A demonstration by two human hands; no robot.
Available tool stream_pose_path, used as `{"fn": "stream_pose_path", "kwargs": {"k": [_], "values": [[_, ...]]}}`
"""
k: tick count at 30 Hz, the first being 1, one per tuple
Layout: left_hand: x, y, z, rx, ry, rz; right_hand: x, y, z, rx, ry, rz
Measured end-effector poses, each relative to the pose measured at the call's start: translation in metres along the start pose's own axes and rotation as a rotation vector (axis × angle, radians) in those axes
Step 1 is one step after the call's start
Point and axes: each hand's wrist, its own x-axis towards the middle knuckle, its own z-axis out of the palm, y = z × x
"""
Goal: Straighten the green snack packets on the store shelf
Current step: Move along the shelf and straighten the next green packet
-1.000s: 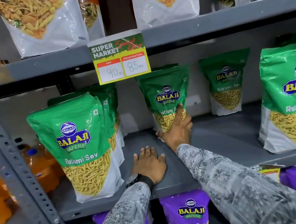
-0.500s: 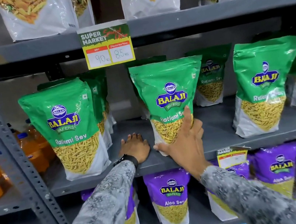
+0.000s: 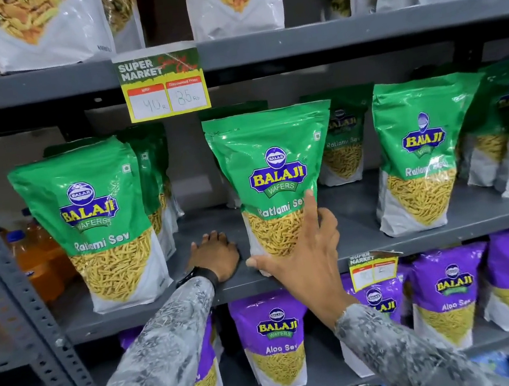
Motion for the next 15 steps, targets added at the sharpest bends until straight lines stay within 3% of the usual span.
{"fn": "stream_pose_path", "kwargs": {"k": [4, 15], "values": [[0.005, -0.002, 0.002, 0.02, 0.016, 0.008, -0.002, 0.0, -0.003, 0.114, -0.002, -0.04], [0.004, 0.001, 0.003, 0.011, 0.057, -0.009, 0.011, 0.001, 0.019, 0.077, 0.022, -0.043]]}}
